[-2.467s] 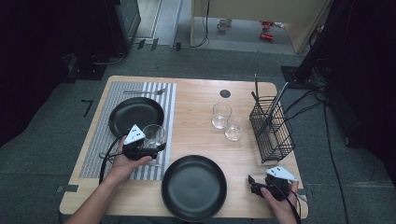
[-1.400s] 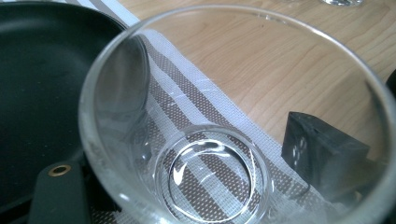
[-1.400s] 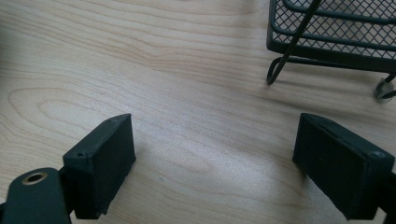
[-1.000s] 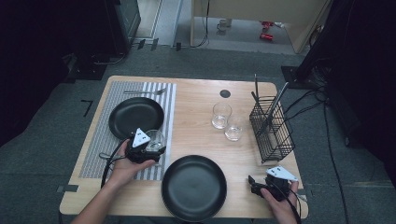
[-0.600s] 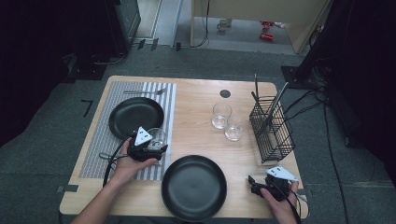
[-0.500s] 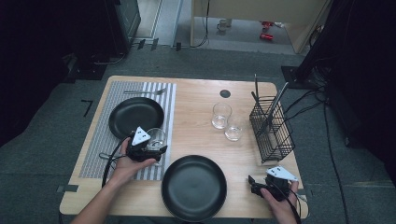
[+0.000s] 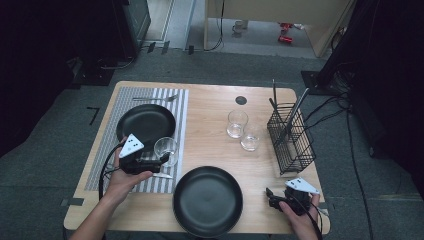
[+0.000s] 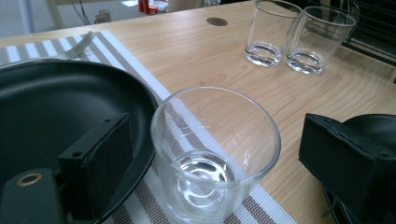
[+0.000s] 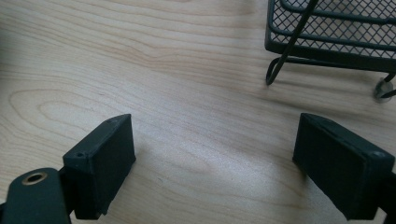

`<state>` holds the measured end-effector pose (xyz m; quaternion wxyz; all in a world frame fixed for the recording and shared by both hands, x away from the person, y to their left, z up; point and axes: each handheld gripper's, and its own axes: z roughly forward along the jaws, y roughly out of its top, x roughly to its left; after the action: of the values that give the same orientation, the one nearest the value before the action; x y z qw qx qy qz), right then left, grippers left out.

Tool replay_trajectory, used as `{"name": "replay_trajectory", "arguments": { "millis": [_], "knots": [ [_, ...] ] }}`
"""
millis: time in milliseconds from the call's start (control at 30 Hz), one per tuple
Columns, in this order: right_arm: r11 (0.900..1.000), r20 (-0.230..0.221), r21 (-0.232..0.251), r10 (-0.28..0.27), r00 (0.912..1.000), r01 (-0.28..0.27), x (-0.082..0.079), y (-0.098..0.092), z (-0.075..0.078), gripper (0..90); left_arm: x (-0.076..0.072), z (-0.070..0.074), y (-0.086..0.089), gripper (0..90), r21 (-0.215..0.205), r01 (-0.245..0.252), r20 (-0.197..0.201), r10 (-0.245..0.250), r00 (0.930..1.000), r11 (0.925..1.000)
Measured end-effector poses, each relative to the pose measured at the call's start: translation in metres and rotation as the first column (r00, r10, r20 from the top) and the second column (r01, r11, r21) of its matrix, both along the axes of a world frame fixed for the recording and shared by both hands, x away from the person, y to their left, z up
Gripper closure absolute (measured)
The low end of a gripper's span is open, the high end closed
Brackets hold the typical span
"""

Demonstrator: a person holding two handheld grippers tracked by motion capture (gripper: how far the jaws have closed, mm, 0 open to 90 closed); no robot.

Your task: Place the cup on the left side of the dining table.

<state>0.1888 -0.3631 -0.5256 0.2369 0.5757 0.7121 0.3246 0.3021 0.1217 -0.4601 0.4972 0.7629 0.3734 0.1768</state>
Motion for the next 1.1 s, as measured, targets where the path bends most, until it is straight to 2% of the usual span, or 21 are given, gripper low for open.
{"name": "replay_trajectory", "arguments": {
  "millis": [200,267,300,400,500,667,800,867,967,1000,1100],
  "knots": [
    [1.0,0.0,-0.007,0.0,1.0,0.0,0.0,0.001,0.0,12.0,-0.014,-0.001,0.019,10.2,0.011,-0.033,-0.01,0.033,0.9994,0.9994],
    [1.0,0.0,-0.007,0.0,1.0,0.0,0.0,0.001,0.0,12.0,-0.019,0.0,0.03,10.2,0.0,-0.063,-0.019,0.063,0.9978,0.998],
    [1.0,0.0,-0.007,0.0,1.0,0.0,0.0,0.001,0.0,12.0,-0.019,0.0,0.03,10.2,0.0,-0.063,-0.019,0.063,0.9978,0.998],
    [1.0,0.0,-0.008,0.0,1.0,0.0,0.0,0.001,0.0,12.0,-0.026,-0.002,0.044,10.2,0.002,-0.108,-0.04,0.108,0.9933,0.9941],
    [1.0,0.0,-0.008,0.0,1.0,0.0,0.0,0.001,0.0,11.9,-0.03,-0.005,0.05,10.2,0.009,-0.125,-0.052,0.126,0.9907,0.9921],
    [1.0,0.0,-0.008,0.0,1.0,0.0,0.0,0.001,0.0,11.9,-0.04,-0.013,0.067,10.2,0.039,-0.18,-0.087,0.182,0.9794,0.9829],
    [1.0,0.0,-0.008,-0.001,1.0,0.001,0.0,0.001,0.0,11.9,-0.05,-0.023,0.081,10.2,0.088,-0.208,-0.103,0.216,0.9709,0.9742],
    [1.0,0.0,-0.007,-0.002,1.0,0.002,0.0,0.001,0.0,11.9,-0.052,-0.025,0.084,10.2,0.093,-0.212,-0.108,0.222,0.9691,0.9728],
    [1.0,0.0,-0.008,-0.002,1.0,0.002,0.0,0.001,0.0,11.9,-0.055,-0.029,0.092,10.2,0.097,-0.236,-0.119,0.247,0.9618,0.9669],
    [1.0,0.0,-0.008,-0.001,1.0,0.001,0.0,0.001,0.0,11.9,-0.056,-0.031,0.097,10.2,0.107,-0.248,-0.129,0.26,0.9569,0.963],
    [1.0,0.0,-0.008,-0.001,1.0,0.001,0.0,0.001,0.0,11.9,-0.057,-0.033,0.101,10.2,0.113,-0.255,-0.135,0.269,0.9535,0.9602]
  ]
}}
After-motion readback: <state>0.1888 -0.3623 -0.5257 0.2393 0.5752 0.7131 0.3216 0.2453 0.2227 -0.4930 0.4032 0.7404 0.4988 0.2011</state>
